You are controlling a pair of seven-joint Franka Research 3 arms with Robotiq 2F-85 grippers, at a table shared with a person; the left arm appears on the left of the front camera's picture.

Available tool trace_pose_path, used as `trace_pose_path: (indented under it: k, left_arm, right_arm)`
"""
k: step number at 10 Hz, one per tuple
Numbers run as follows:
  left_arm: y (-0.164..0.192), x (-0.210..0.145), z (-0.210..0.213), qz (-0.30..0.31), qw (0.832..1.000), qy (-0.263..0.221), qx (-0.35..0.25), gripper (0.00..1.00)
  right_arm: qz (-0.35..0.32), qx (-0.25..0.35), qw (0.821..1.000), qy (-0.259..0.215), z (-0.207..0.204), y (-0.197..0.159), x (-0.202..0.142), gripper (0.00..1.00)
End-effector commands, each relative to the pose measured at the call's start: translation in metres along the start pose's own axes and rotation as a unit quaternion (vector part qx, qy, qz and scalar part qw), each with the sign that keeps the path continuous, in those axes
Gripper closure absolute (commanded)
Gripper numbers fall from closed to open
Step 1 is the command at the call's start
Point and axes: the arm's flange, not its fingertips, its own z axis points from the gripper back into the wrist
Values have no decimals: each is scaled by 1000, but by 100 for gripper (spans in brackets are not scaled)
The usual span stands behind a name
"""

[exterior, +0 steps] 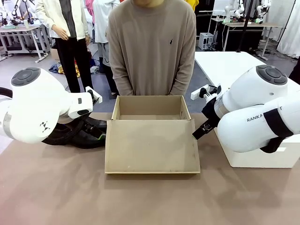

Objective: Pack the shoes into the box.
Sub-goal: Place one shoe of the Shoes into the Shoes Box.

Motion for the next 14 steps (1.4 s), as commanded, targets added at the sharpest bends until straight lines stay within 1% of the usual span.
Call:
trace_pose_path:
  k: [1, 4, 5, 7, 8, 9, 12, 14]
  left_arm:
    - [1, 0, 0, 1, 1000, 0, 0, 0]
    - [1, 0, 0, 1, 1000, 0, 0, 0]
    - [0, 0, 0, 0, 1000, 0, 0, 0]
    - [1, 9, 22, -2, 1000, 2, 18, 0]
    - [0, 14, 36, -2, 1000, 1, 21, 0]
    - [-1, 23, 54, -8, 1000, -1, 26, 0]
    - [-1, 47, 101, -30, 999, -10, 26, 0]
    - [-6, 53, 124, -44, 999, -11, 26, 0]
  right_arm:
    - [-1, 0, 1000, 0, 0, 0, 0, 0]
    - [0, 0, 1000, 0, 0, 0, 0, 0]
    - [-4, 20, 1000, 3, 5, -3, 5, 0]
    - [-12, 27, 1000, -7, 31, -11, 16, 0]
    - [-12, 39, 999, -11, 44, -15, 20, 0]
    - [-11, 37, 999, -15, 58, -19, 24, 0]
    - [-2, 32, 999, -30, 93, -24, 30, 0]
    - [5, 34, 999, -33, 114, -26, 30, 0]
